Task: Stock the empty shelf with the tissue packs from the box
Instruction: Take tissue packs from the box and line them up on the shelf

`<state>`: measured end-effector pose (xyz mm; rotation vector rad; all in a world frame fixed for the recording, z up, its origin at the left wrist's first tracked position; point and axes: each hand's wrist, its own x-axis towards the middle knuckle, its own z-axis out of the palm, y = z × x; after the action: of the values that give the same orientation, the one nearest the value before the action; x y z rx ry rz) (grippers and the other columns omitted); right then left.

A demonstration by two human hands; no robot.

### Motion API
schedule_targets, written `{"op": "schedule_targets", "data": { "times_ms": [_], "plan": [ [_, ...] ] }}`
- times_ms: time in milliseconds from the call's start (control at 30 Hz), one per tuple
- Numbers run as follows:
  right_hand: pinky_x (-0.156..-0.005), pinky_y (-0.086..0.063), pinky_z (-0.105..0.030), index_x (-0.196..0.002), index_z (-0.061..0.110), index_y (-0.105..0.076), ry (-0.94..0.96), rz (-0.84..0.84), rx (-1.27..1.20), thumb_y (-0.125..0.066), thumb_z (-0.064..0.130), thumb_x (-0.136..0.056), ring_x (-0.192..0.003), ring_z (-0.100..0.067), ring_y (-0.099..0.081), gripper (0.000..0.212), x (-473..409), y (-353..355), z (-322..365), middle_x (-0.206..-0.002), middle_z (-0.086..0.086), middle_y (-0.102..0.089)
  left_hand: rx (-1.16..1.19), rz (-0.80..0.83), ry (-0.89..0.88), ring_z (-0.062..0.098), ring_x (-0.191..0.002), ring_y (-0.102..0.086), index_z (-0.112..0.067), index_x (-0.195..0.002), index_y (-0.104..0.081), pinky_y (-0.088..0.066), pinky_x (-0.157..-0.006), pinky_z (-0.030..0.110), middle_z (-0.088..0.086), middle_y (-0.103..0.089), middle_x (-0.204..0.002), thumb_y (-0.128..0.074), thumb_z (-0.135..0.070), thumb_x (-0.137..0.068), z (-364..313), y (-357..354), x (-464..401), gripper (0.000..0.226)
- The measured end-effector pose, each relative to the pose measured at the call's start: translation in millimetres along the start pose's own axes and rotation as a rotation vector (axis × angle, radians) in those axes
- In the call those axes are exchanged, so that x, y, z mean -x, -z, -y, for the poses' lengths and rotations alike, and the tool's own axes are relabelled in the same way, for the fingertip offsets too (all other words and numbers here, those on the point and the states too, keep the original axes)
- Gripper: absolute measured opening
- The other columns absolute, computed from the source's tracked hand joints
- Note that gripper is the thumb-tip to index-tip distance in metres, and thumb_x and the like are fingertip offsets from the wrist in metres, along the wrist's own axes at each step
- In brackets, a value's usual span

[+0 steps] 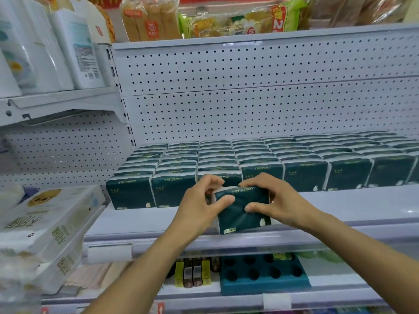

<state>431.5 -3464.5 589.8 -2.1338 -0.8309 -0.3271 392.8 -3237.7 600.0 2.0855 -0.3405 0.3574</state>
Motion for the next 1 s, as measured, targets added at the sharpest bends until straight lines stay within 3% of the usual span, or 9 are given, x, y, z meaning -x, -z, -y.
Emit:
{"op": "schedule_targets", "data": {
  "times_ms": [133,233,333,433,533,1000],
  "plan": [
    [-0.087,-0.050,-0.036,-0.119,0.040,-0.059,-0.021,-0.092,0.228,-0.076,0.038,-0.080,-0.100,-0.006,-0.058,0.043,16.1,28.1,-32.3,-0.111,0.022,-0.054,-0.481,-0.205,-0.231,0.008,-0.126,-0.041,-0.029,-0.129,-0.050,-0.027,-0.113,0.031,-0.013,-0.051,-0.134,-0.067,-0.039,-0.089,16.3,-11.7,-17.4,0.045],
    [-0.074,-0.055,-0.038,-0.123,0.040,-0.056,-0.030,-0.148,0.362,-0.071,0.044,-0.081,-0.092,-0.009,-0.059,0.044,24.9,35.3,-50.5,-0.115,0.021,-0.051,-0.762,-0.149,-0.264,0.014,-0.147,-0.018,-0.026,-0.148,-0.033,0.002,-0.121,0.037,-0.007,-0.025,-0.159,-0.066,-0.037,-0.090,29.7,-15.0,-31.9,0.068],
    [-0.070,-0.056,-0.038,-0.125,0.031,-0.059,0.043,-0.239,0.525,-0.074,0.038,-0.081,-0.099,-0.014,-0.058,0.047,25.5,36.4,-60.4,-0.119,0.011,-0.054,-0.958,-0.078,-0.249,0.015,-0.151,0.003,-0.025,-0.156,-0.013,0.014,-0.120,0.044,-0.006,-0.003,-0.164,-0.060,-0.043,-0.092,37.4,-17.0,-43.7,0.082],
    [-0.092,-0.051,-0.044,-0.125,0.018,-0.063,0.145,-0.294,0.651,-0.078,0.030,-0.079,-0.119,-0.024,-0.055,0.050,17.6,34.1,-69.1,-0.132,-0.002,-0.057,-1.036,-0.079,-0.258,0.015,-0.151,0.003,-0.024,-0.157,-0.010,0.016,-0.119,0.045,-0.005,-0.004,-0.164,-0.061,-0.047,-0.091,41.8,-17.9,-49.1,0.086],
    [-0.111,-0.037,-0.041,-0.129,0.016,-0.060,0.179,-0.268,0.676,-0.075,0.027,-0.082,-0.137,-0.021,-0.042,0.051,7.8,29.0,-74.2,-0.143,0.000,-0.051,-1.065,-0.052,-0.228,0.013,-0.151,0.003,-0.025,-0.157,-0.005,0.016,-0.119,0.046,-0.006,-0.002,-0.165,-0.054,-0.048,-0.095,42.7,-19.7,-50.6,0.083],
    [-0.114,-0.030,-0.048,-0.133,0.017,-0.056,0.041,-0.251,0.827,-0.074,0.025,-0.084,-0.138,-0.027,-0.040,0.053,-8.5,17.7,-71.3,-0.145,-0.007,-0.049,-1.081,-0.067,-0.209,0.015,-0.151,-0.012,-0.024,-0.156,-0.014,0.013,-0.119,0.051,-0.005,-0.020,-0.162,-0.054,-0.044,-0.095,42.4,-24.4,-51.4,0.076]
  ]
}}
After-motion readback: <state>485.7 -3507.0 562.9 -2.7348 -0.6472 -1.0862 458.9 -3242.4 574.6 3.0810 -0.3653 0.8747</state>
